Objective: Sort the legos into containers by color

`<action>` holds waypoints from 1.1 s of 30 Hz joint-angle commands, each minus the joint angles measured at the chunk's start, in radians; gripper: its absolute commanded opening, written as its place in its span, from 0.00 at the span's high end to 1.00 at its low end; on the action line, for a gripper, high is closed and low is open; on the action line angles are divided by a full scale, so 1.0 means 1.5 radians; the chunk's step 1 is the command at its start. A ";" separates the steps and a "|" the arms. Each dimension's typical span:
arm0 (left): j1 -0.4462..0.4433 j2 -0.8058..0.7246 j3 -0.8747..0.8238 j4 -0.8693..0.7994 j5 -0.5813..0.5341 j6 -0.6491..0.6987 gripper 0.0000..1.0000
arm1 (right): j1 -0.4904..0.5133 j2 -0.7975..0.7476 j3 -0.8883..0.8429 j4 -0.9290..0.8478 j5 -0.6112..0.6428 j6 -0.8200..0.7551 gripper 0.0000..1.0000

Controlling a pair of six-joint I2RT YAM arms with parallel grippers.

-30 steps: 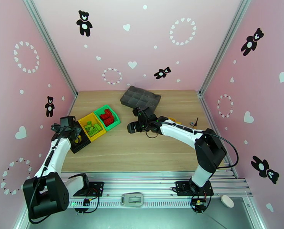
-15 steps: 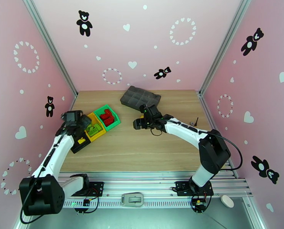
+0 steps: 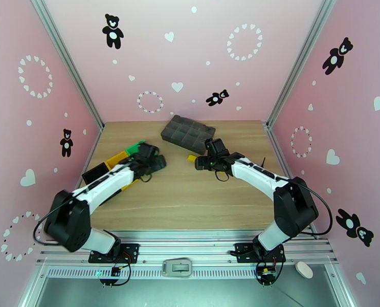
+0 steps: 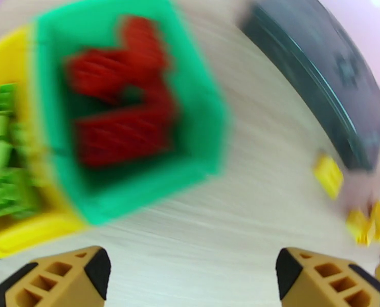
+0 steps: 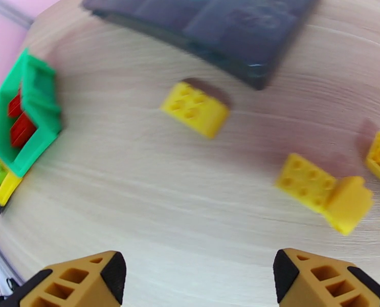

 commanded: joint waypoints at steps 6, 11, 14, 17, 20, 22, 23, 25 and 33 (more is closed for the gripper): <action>-0.130 0.143 0.099 0.067 0.035 0.017 0.09 | -0.060 -0.002 0.013 -0.052 0.077 -0.012 0.18; -0.171 0.198 0.132 0.082 0.054 0.011 0.10 | -0.126 0.000 0.007 -0.065 0.106 -0.003 0.17; -0.178 0.208 0.131 0.100 0.067 0.005 0.11 | -0.166 0.002 -0.011 -0.070 0.121 0.005 0.17; -0.177 0.209 0.127 0.109 0.073 0.005 0.11 | -0.204 0.001 -0.038 -0.063 0.112 0.009 0.17; -0.177 0.209 0.127 0.109 0.075 0.011 0.11 | -0.223 0.007 -0.055 -0.058 0.103 0.010 0.17; -0.178 0.208 0.129 0.108 0.075 0.014 0.11 | -0.230 0.017 -0.060 -0.057 0.100 0.010 0.17; -0.177 0.208 0.128 0.108 0.075 0.015 0.11 | -0.234 0.022 -0.061 -0.056 0.099 0.011 0.18; -0.178 0.207 0.127 0.111 0.077 0.016 0.11 | -0.241 0.033 -0.067 -0.049 0.097 0.013 0.18; -0.178 0.193 0.102 0.122 0.076 0.011 0.11 | -0.266 0.092 -0.048 -0.043 0.094 0.001 0.23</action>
